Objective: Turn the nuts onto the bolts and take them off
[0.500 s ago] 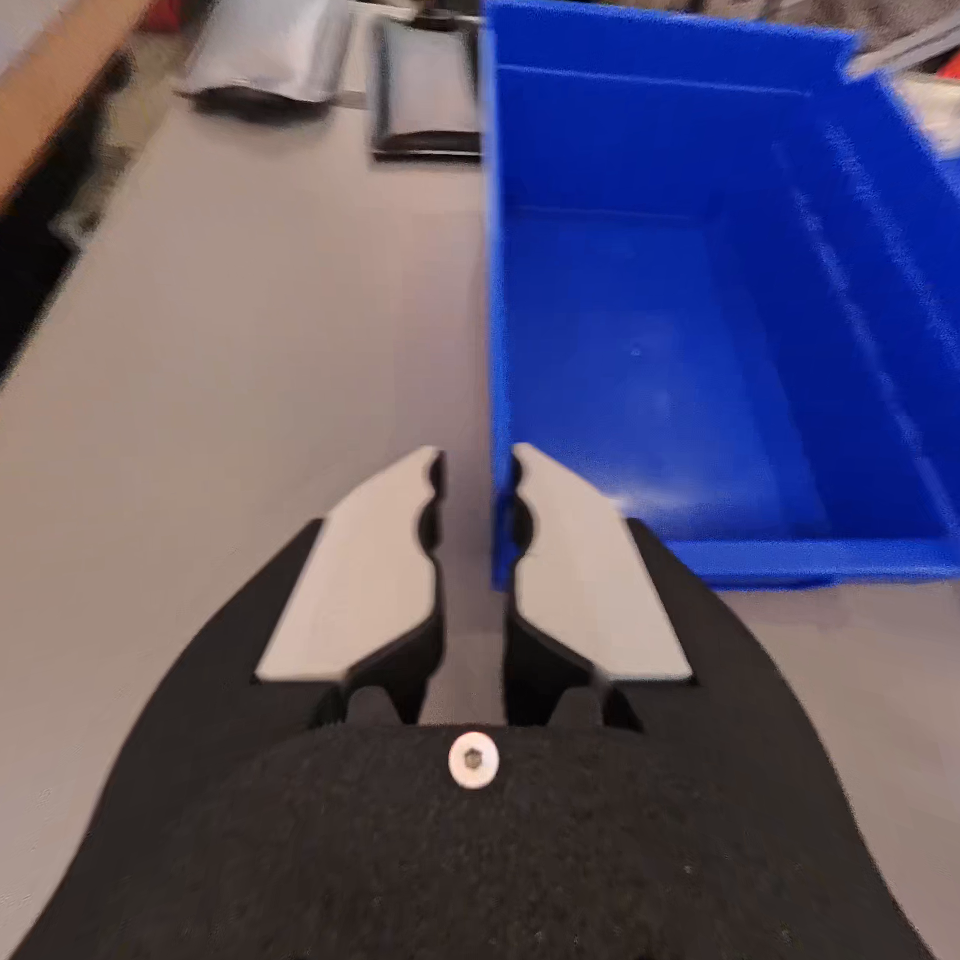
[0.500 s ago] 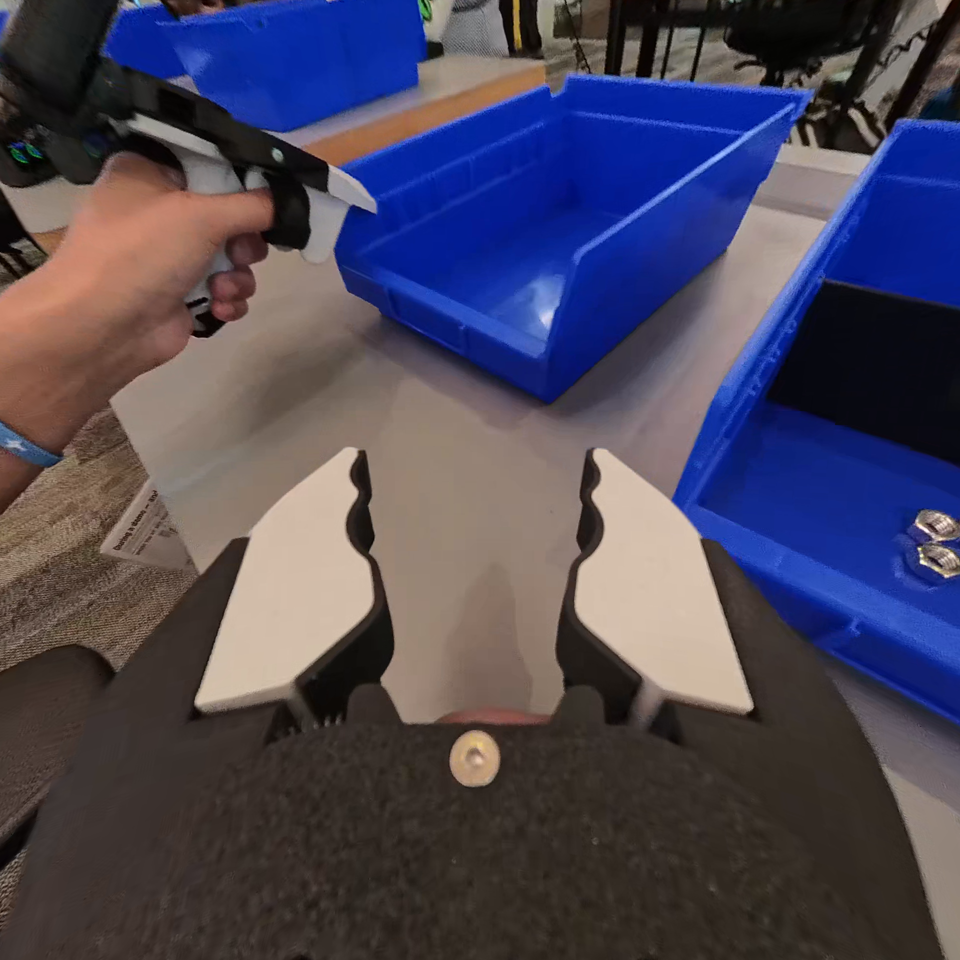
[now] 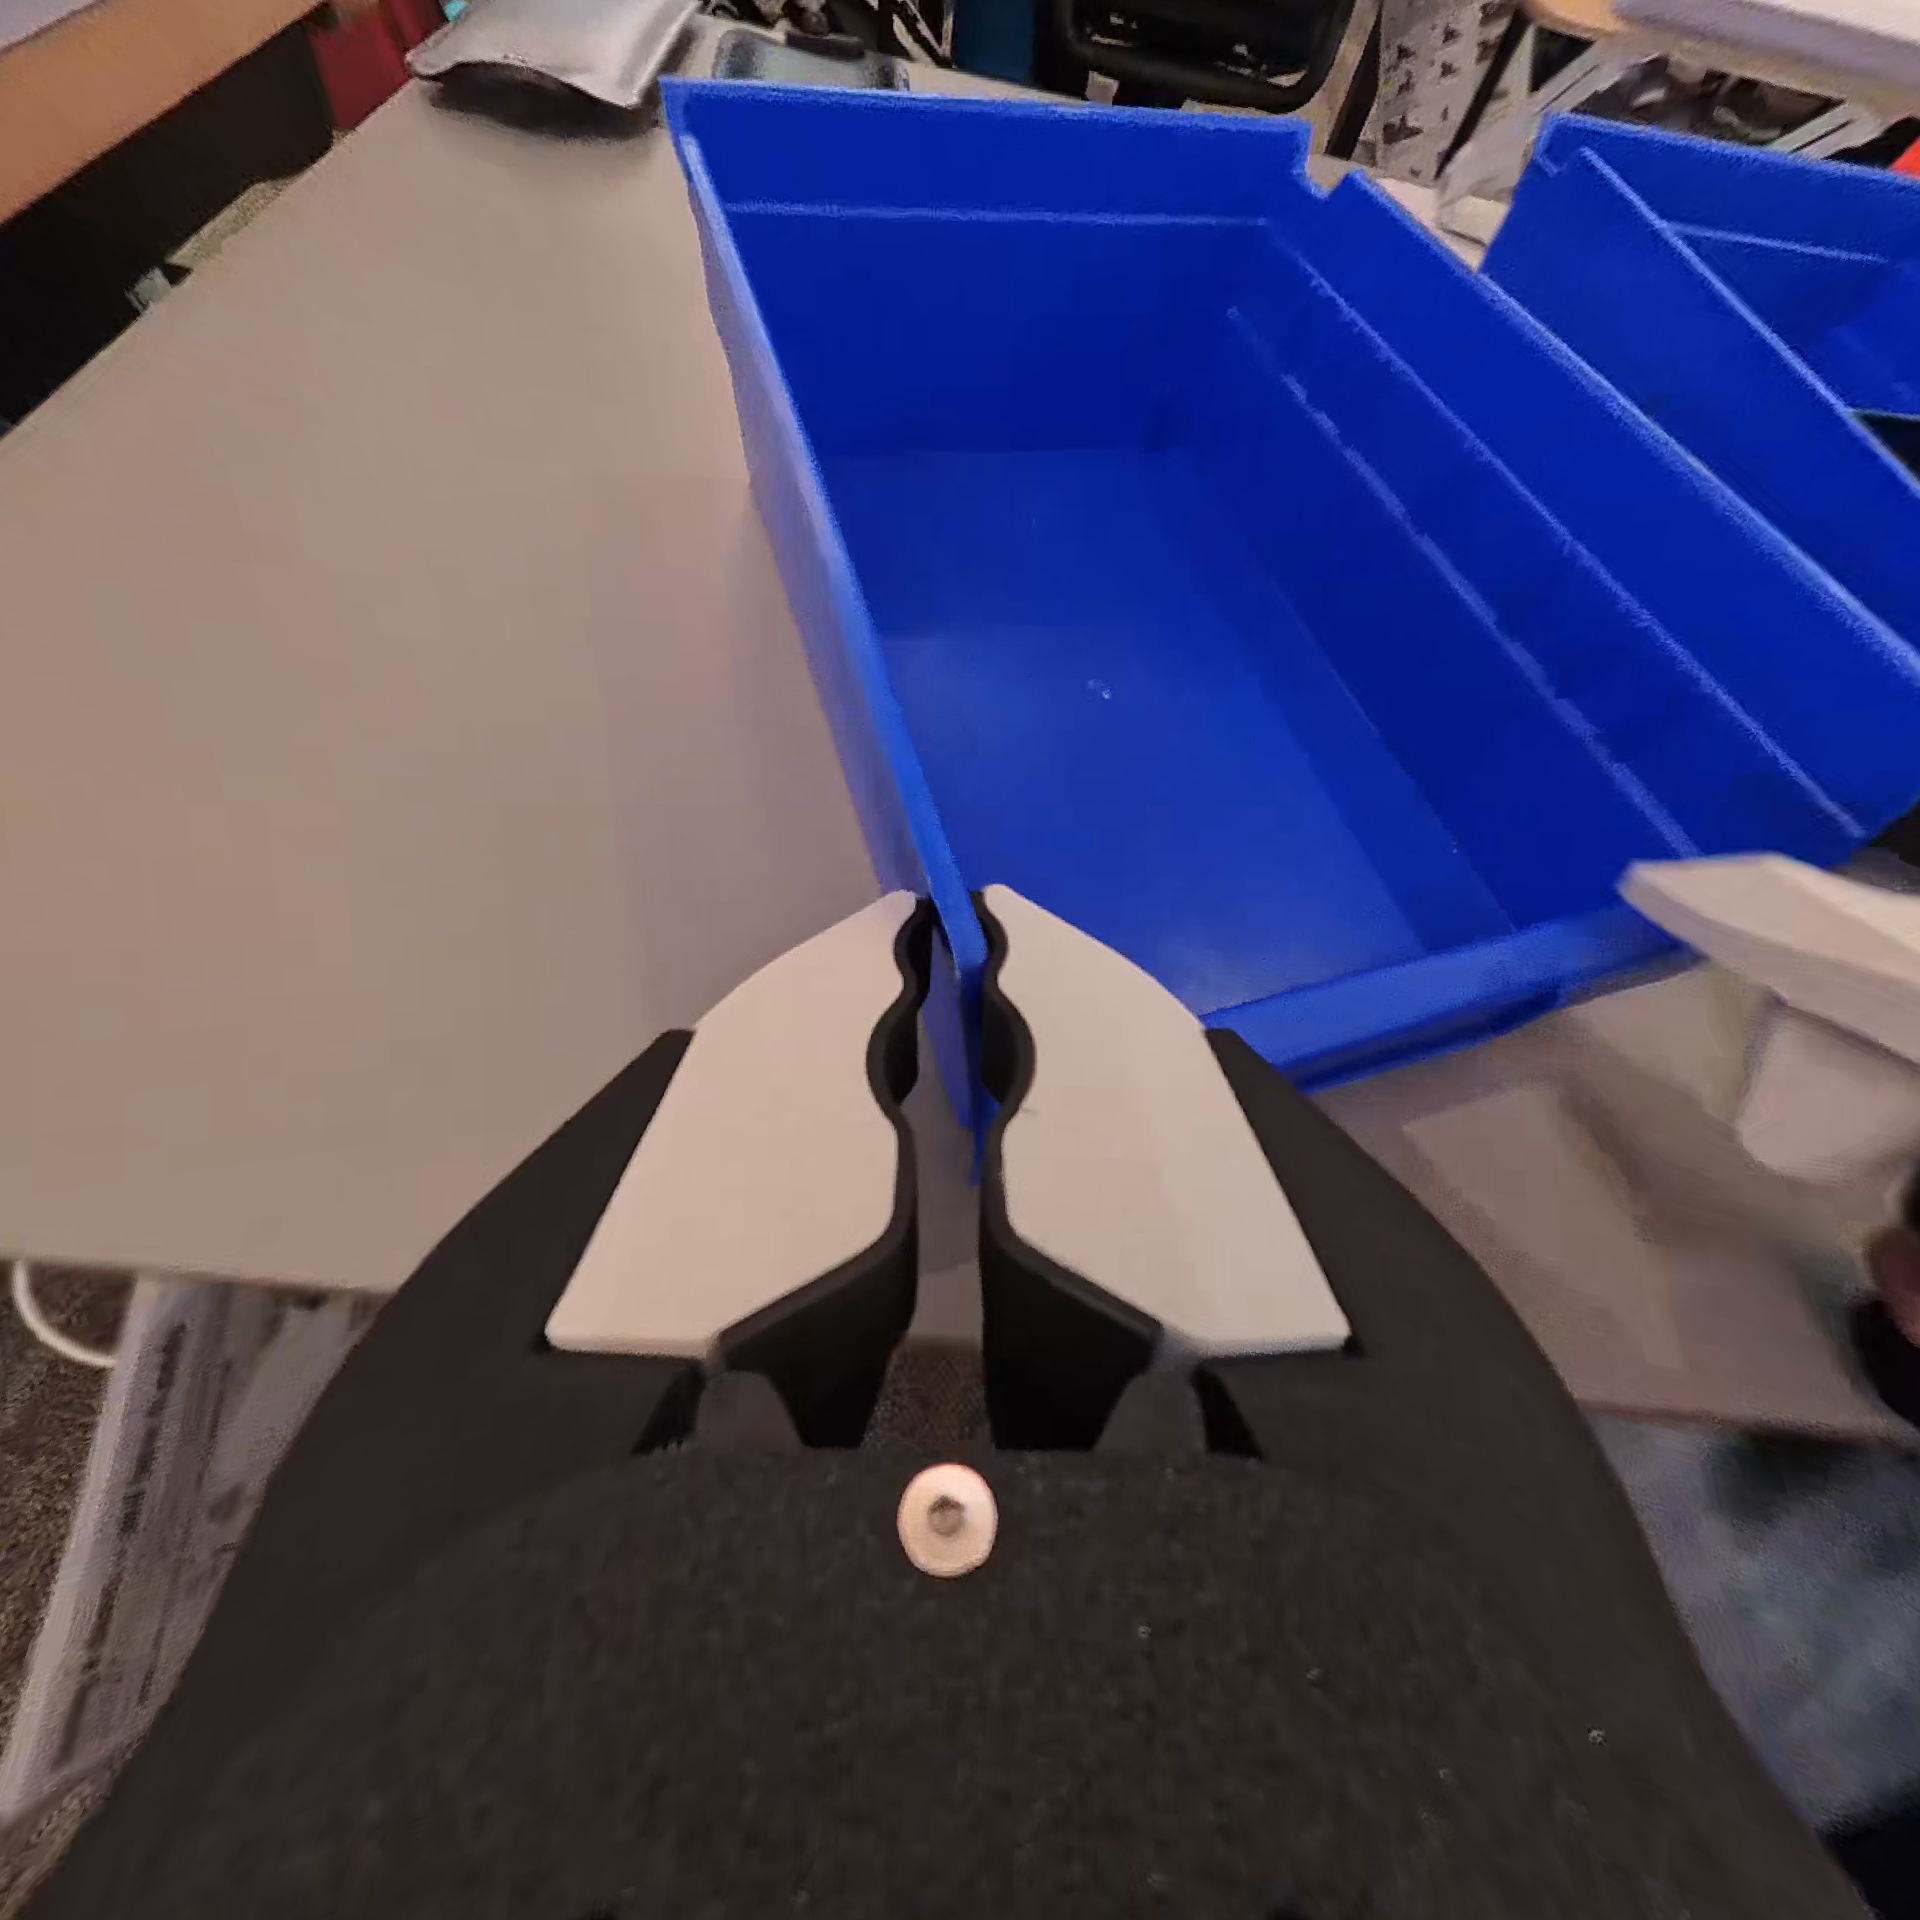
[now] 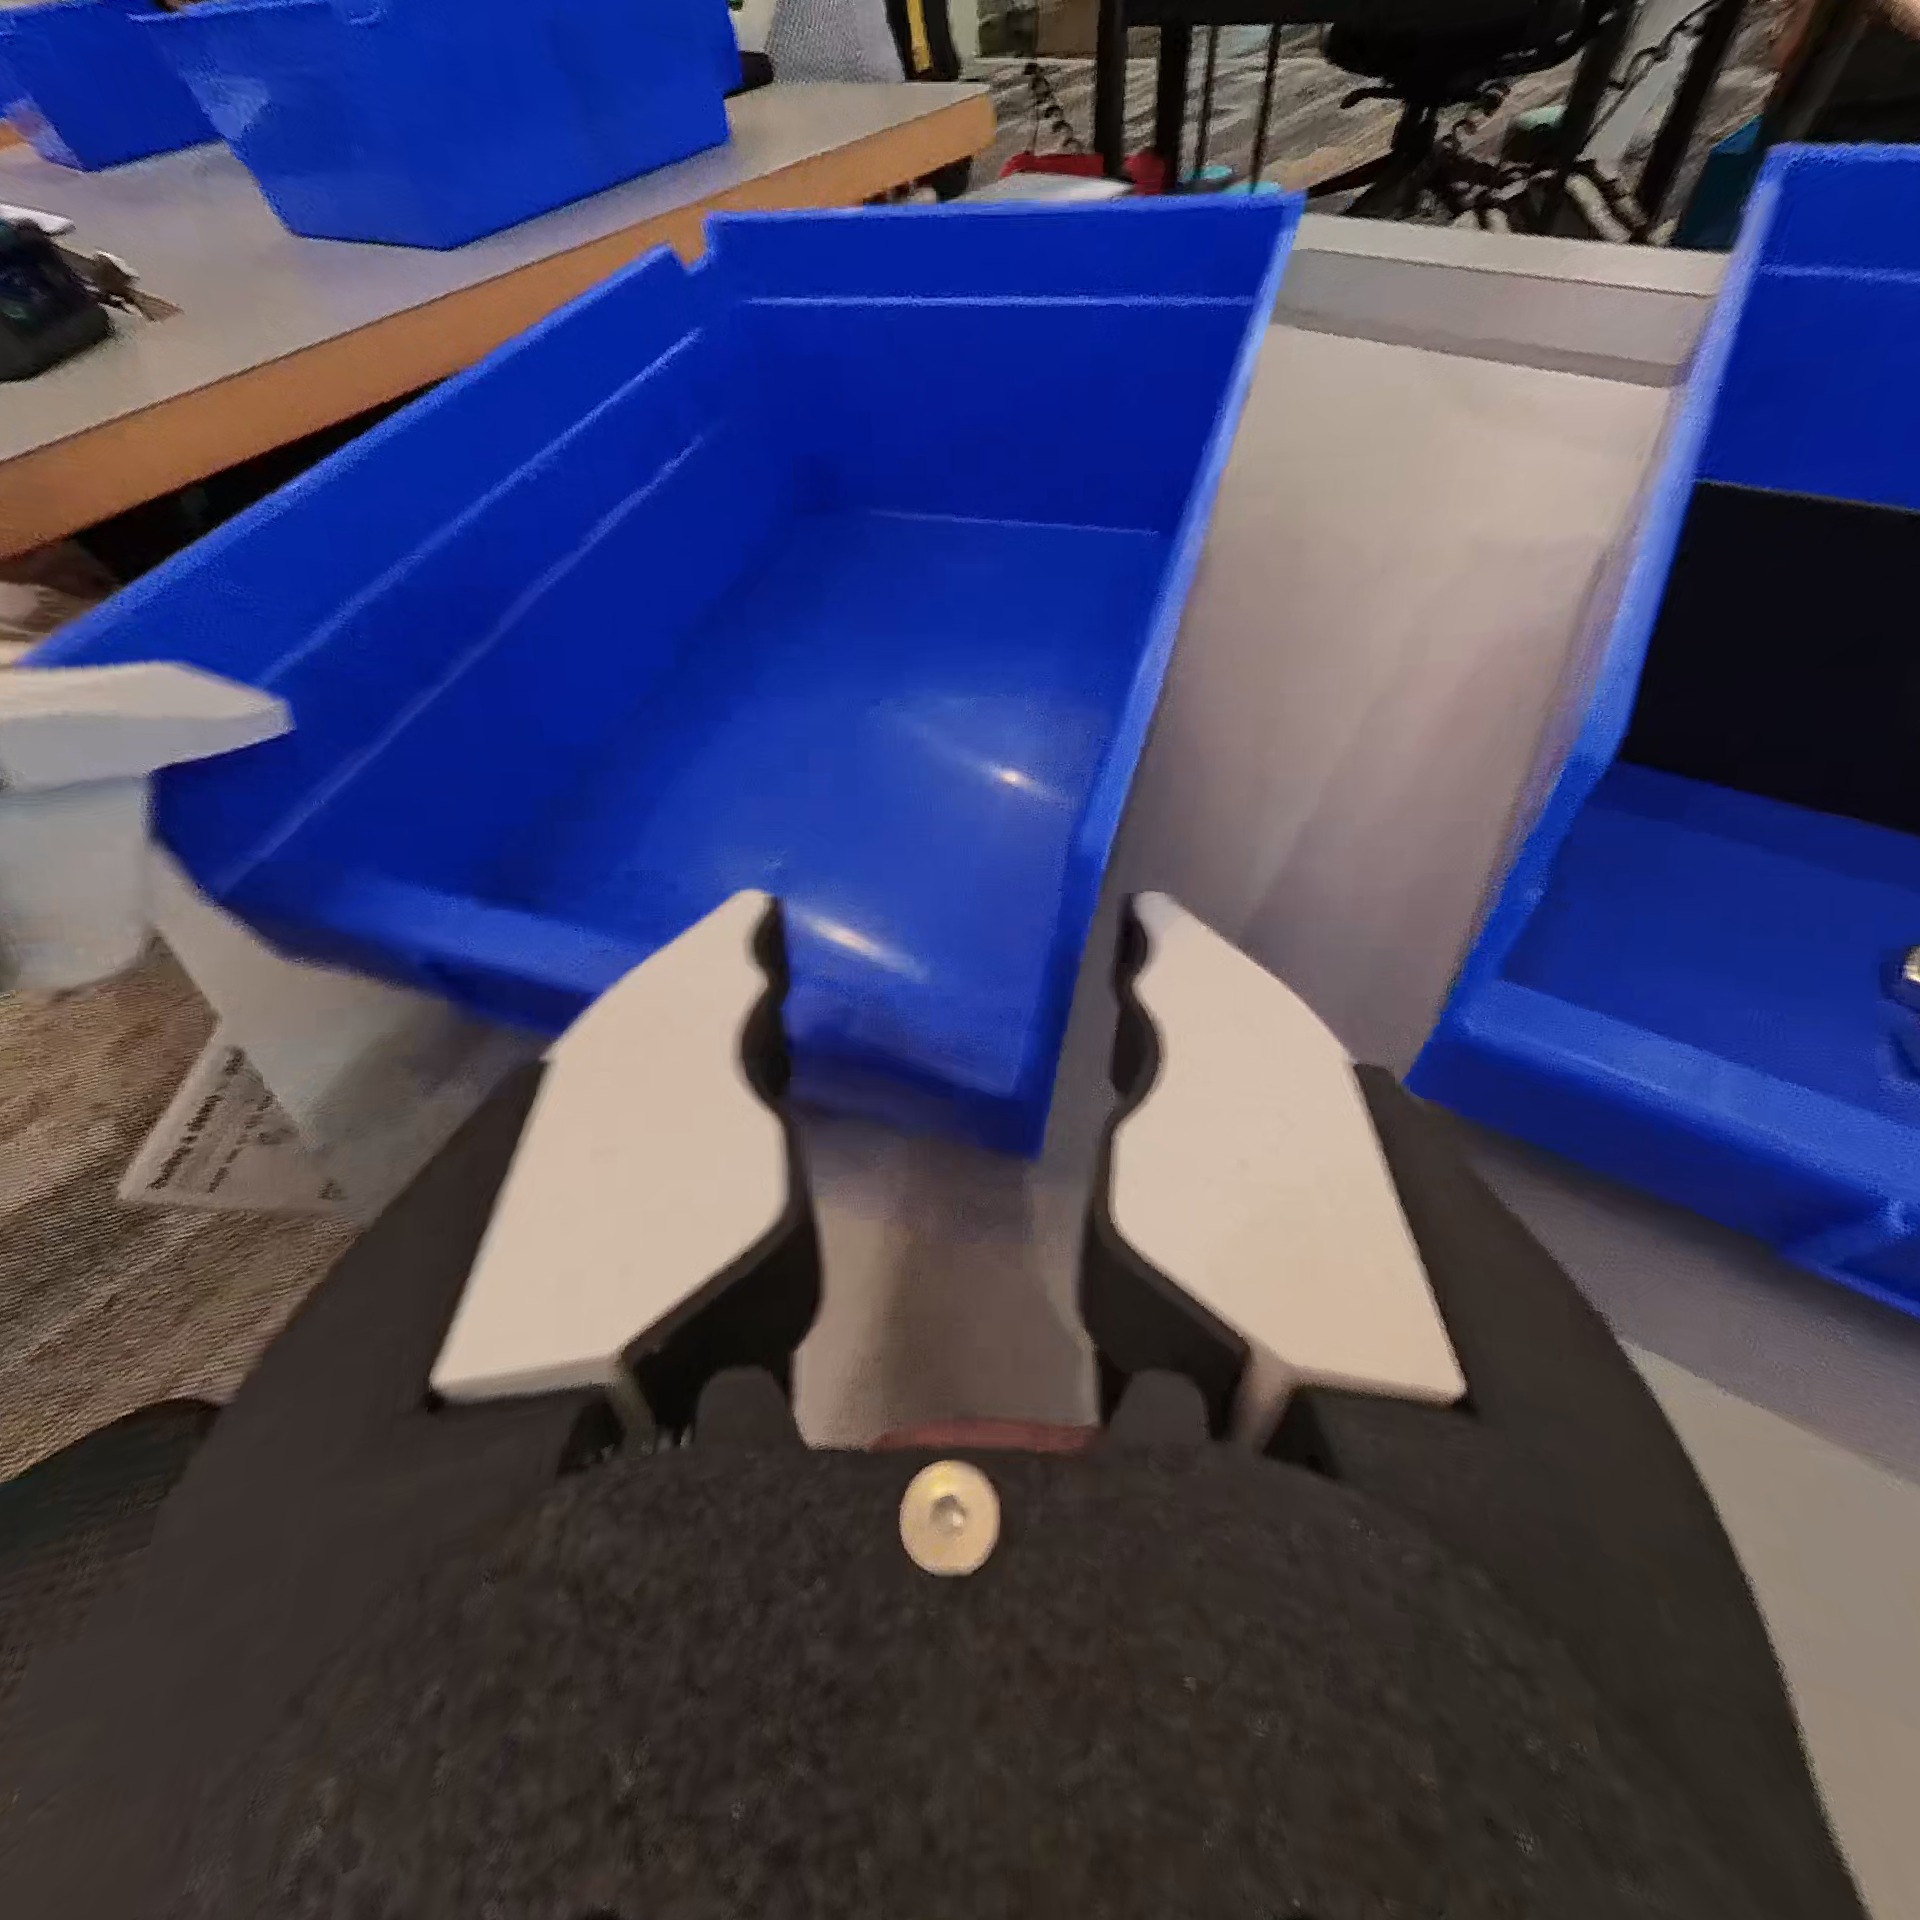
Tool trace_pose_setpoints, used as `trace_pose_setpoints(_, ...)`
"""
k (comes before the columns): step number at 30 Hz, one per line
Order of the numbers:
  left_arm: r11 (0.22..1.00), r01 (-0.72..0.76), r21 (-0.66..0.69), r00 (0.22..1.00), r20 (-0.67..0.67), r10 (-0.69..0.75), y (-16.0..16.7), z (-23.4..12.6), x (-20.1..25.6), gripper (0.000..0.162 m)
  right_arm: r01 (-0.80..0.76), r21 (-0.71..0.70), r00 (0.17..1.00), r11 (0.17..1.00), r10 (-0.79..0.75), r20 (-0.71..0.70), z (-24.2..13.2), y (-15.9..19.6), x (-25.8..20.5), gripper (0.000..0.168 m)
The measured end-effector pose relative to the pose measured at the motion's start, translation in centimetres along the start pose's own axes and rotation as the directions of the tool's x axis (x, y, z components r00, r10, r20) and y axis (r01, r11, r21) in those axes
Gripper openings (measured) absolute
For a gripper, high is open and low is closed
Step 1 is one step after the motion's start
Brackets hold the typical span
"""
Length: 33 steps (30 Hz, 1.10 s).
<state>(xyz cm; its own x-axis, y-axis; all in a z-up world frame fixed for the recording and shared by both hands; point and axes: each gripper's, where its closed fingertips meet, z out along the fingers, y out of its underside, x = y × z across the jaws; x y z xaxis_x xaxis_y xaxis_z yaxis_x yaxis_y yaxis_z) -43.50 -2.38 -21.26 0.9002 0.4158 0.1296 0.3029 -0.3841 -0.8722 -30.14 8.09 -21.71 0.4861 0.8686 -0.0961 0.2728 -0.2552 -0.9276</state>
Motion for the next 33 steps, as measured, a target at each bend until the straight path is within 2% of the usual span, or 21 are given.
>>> trace_pose_setpoints(2,1.0,0.005,0.015,1.0,0.008,-0.006,0.9,-1.7,0.3,0.005,-0.008,-0.009,0.995,1.0,0.007,-0.1,-0.4,0.3,1.1,0.017)
trace_pose_setpoints(3,1.0,0.0,0.023,1.0,0.022,-0.001,1.3,-2.4,0.4,0.005,-0.028,-0.016,0.995,0.999,0.026,-0.099,-0.7,0.3,1.1,0.007)
trace_pose_setpoints(6,0.996,-0.078,0.05,0.991,0.113,0.072,2.0,-4.5,0.7,0.005,0.002,-0.045,0.995,0.999,-0.006,-0.104,-1.7,0.4,0.5,0.004)
trace_pose_setpoints(9,0.981,-0.155,0.121,0.971,0.202,0.128,0.7,-6.8,1.2,0.005,-0.003,-0.048,0.997,0.999,-0.001,-0.08,-3.0,-1.1,-0.3,0.004)
trace_pose_setpoints(11,0.971,-0.133,0.2,0.978,0.185,0.096,-1.1,-8.3,2.3,0.005,0.036,-0.002,0.994,0.999,-0.036,-0.099,-4.2,-3.3,0.0,0.003)
trace_pose_setpoints(14,0.948,-0.109,0.298,0.989,0.131,0.072,-5.1,-9.5,5.4,0.005,0.095,0.148,0.983,0.984,-0.069,-0.17,-7.7,-8.6,2.0,0.003)
trace_pose_setpoints(17,0.92,-0.194,0.341,0.981,0.082,0.177,-10.1,-8.5,11.3,0.005,0.143,0.285,0.952,0.948,-0.053,-0.301,-13.1,-14.6,6.9,0.003)
trace_pose_setpoints(19,0.904,-0.228,0.362,0.969,-0.004,0.246,-13.1,-6.9,16.9,0.006,0.177,0.341,0.912,0.923,-0.023,-0.409,-17.5,-17.8,11.6,0.003)
trace_pose_setpoints(22,0.885,-0.237,0.402,0.942,-0.127,0.31,-17.0,-4.6,26.3,0.005,0.19,0.343,0.838,0.92,0.029,-0.545,-23.6,-19.7,19.3,0.002)
trace_pose_setpoints(25,0.875,-0.253,0.413,0.905,-0.218,0.365,-18.8,-2.4,36.0,0.005,0.133,0.322,0.775,0.937,0.104,-0.624,-28.9,-18.2,27.3,0.003)
trace_pose_setpoints(27,0.872,-0.275,0.404,0.877,-0.267,0.4,-18.1,-0.7,42.2,0.005,0.085,0.312,0.749,0.946,0.146,-0.646,-32.0,-16.1,32.4,0.003)
trace_pose_setpoints(30,0.879,-0.333,0.342,0.838,-0.319,0.442,-14.3,2.6,50.2,0.005,0.003,0.27,0.707,0.963,0.189,-0.681,-35.1,-11.1,39.8,0.003)
trace_pose_setpoints(33,0.884,-0.391,0.258,0.829,-0.319,0.46,-9.7,6.5,55.0,0.005,-0.118,0.257,0.699,0.959,0.263,-0.664,-35.0,-5.2,45.6,0.003)
